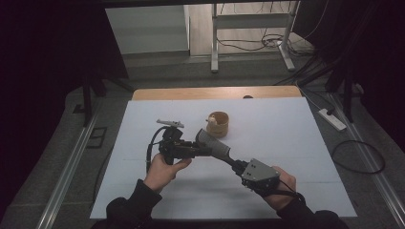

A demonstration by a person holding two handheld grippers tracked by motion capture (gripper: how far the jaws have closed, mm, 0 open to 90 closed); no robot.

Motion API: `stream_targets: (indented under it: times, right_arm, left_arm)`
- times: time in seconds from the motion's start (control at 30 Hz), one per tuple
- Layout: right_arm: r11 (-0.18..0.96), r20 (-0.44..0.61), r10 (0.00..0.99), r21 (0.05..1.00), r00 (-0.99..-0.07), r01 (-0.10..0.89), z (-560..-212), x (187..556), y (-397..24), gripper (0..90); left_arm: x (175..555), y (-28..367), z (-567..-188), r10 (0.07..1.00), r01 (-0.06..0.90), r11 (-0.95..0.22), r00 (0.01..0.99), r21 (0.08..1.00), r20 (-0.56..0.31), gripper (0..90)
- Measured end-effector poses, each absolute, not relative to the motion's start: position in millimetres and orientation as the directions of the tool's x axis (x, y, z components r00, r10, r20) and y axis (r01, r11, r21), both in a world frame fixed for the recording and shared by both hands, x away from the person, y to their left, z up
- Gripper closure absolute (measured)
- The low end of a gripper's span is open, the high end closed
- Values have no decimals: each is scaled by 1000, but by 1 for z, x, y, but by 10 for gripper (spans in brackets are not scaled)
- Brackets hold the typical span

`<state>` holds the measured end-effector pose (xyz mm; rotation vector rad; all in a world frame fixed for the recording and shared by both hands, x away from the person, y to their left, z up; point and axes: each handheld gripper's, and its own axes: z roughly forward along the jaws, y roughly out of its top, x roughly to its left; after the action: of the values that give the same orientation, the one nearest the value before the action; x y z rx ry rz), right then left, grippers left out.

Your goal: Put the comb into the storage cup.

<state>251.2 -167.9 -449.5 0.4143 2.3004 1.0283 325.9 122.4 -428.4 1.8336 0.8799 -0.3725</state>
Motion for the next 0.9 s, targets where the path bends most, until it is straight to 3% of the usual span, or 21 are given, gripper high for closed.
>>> stream_targets:
  times: [0.2,0.37,0.73,0.9]
  right_arm:
    - [657,-387,487,753,-783,36,-450,251,-168,724]
    - [662,-389,482,748,-785,36,-451,252,-168,723]
    - [667,-383,478,744,-790,43,-453,254,-167,707]
    - [663,-351,476,745,-806,67,-454,256,-167,615]
  left_arm:
    - [327,123,-432,367,742,-201,662,640,-653,699]
    - [329,126,-437,287,792,-149,607,592,-741,808]
    - [328,125,-438,291,798,-141,599,586,-746,832]
    - [326,125,-434,306,780,-146,620,608,-722,832]
